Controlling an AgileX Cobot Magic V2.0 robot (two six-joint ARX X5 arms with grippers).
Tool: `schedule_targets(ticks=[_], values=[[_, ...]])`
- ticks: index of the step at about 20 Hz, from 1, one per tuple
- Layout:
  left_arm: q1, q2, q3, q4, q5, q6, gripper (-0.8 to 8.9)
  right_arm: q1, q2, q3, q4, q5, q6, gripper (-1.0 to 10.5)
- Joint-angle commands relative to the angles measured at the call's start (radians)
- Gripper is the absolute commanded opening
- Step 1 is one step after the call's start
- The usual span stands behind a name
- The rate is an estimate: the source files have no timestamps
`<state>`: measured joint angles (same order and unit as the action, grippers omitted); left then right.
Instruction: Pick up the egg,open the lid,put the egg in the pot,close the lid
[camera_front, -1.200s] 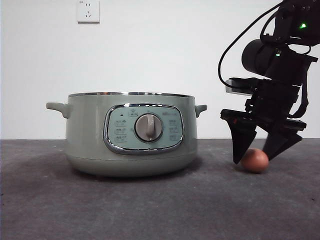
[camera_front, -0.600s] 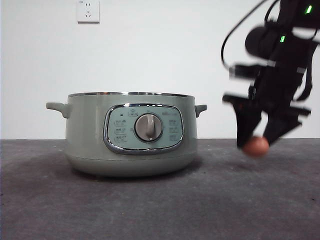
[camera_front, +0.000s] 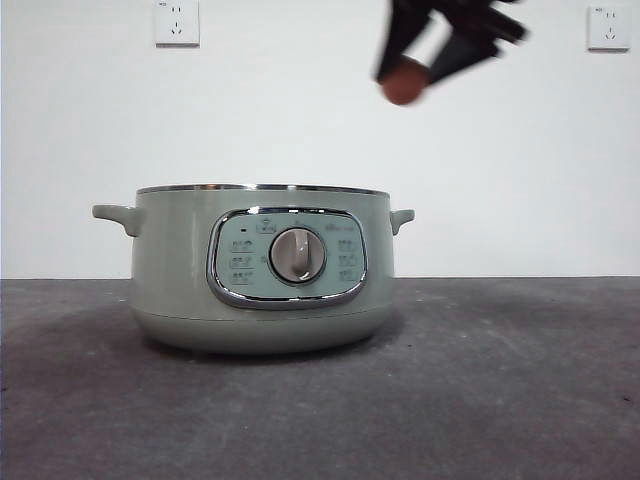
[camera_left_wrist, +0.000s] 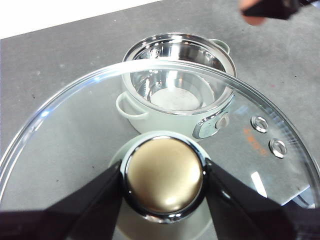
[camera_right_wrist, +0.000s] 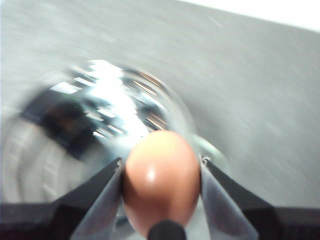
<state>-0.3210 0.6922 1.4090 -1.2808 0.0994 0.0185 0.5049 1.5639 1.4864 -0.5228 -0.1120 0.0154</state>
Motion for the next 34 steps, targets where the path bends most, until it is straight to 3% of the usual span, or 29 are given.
schedule_targets(ticks=[1,10,16,24,26,28,29,34], values=[[0.002,-0.010,0.006,0.038,0.008,0.012,-0.08,0.060,0.107,0.099,0.004,0.007,0.010,-0.2],[0.002,-0.010,0.006,0.009,0.009,0.025,-0.08,0.171,0.545,0.475,-0.092,0.024,-0.016,-0.2],[0.002,-0.010,0.006,0.010,0.008,0.038,-0.08,0.170,0.659,0.491,-0.157,0.082,-0.052,-0.2],[0.002,-0.010,0.006,0.010,0.008,0.038,-0.08,0.170,0.700,0.491,-0.230,0.094,-0.072,-0.1],[0.002,-0.010,0.006,0.010,0.008,0.038,-0.08,0.170,0.700,0.491,-0.235,0.093,-0.072,0.7],[0.002,-0.010,0.006,0.010,0.008,0.038,-0.08,0.170,0.700,0.491,-0.238,0.093,-0.072,3.3],[0.002,-0.010,0.006,0.010,0.008,0.038,-0.08,0.170,0.699,0.493,-0.239,0.093,-0.071,3.9],[0.002,-0.009,0.006,0.013,0.008,0.038,-0.08,0.170,0.641,0.637,-0.357,0.084,-0.069,4.1]])
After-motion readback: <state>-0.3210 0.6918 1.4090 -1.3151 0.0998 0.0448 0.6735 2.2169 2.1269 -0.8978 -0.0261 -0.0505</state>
